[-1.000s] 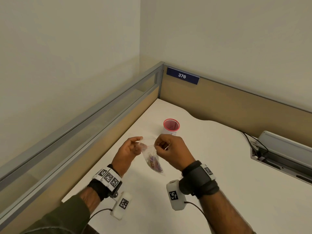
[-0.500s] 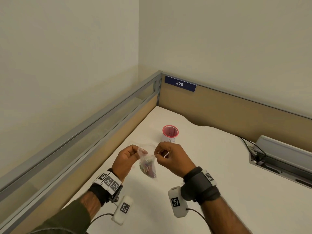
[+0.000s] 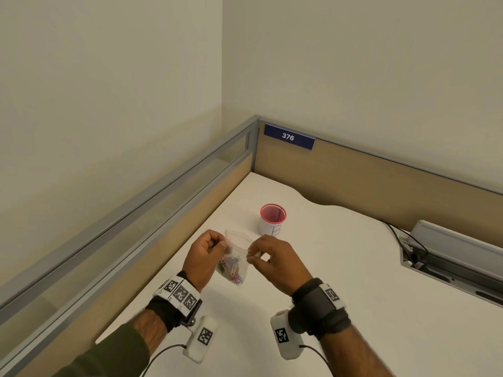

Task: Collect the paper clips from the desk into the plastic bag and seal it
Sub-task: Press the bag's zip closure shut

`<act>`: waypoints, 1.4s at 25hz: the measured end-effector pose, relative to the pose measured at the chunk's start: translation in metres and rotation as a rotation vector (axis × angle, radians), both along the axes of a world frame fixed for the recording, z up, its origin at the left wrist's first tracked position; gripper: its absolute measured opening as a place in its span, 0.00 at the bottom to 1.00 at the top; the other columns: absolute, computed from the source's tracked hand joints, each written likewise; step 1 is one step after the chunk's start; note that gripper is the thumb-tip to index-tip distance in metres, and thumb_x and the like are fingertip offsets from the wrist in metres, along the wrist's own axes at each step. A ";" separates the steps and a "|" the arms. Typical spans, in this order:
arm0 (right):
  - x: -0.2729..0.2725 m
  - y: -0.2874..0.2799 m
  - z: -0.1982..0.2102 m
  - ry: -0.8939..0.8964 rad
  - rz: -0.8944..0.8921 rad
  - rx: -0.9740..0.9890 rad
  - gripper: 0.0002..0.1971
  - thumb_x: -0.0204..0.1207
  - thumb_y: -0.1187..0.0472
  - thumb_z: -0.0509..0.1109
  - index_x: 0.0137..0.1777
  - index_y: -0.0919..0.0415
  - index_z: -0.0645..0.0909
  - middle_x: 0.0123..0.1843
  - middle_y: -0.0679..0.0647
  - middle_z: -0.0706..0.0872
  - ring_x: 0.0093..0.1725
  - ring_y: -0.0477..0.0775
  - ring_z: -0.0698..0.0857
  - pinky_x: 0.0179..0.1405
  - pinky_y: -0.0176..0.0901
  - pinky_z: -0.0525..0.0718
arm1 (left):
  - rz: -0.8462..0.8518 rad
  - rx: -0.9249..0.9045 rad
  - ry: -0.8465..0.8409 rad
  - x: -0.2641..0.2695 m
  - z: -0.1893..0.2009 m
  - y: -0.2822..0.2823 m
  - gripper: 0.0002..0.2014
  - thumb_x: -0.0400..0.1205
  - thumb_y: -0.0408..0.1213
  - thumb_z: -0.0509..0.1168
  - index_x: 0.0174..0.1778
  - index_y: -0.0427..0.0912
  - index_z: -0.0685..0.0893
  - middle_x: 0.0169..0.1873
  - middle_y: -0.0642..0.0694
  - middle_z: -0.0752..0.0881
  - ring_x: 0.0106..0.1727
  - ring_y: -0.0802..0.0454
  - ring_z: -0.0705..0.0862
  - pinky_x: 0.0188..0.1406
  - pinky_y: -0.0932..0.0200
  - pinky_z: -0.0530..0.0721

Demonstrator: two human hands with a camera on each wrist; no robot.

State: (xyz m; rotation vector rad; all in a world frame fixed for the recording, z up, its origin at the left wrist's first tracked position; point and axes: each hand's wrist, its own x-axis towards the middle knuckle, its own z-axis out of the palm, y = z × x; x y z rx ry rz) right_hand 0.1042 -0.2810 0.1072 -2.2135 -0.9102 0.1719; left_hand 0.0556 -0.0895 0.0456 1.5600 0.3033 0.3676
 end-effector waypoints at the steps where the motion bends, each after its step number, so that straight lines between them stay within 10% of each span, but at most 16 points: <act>1: 0.001 0.000 0.000 -0.009 -0.025 0.046 0.05 0.77 0.56 0.70 0.50 0.54 0.85 0.49 0.47 0.87 0.47 0.45 0.83 0.48 0.39 0.85 | 0.006 -0.035 -0.017 0.000 -0.002 0.002 0.06 0.83 0.24 0.66 0.45 0.39 0.83 0.37 0.47 0.89 0.40 0.55 0.88 0.41 0.64 0.88; 12: 0.007 -0.005 -0.004 0.145 -0.149 0.190 0.13 0.77 0.66 0.69 0.58 0.51 0.80 0.43 0.44 0.88 0.44 0.45 0.87 0.51 0.36 0.86 | -0.021 -0.025 0.033 0.003 -0.012 0.013 0.08 0.80 0.29 0.73 0.44 0.48 0.93 0.43 0.50 0.94 0.50 0.52 0.89 0.55 0.57 0.86; 35: 0.008 0.022 -0.013 0.008 -0.191 0.066 0.10 0.74 0.55 0.73 0.54 0.53 0.84 0.51 0.47 0.87 0.51 0.46 0.82 0.53 0.35 0.81 | -0.181 0.290 0.016 0.012 0.001 0.024 0.05 0.81 0.39 0.74 0.40 0.51 0.89 0.38 0.52 0.92 0.41 0.55 0.88 0.43 0.58 0.86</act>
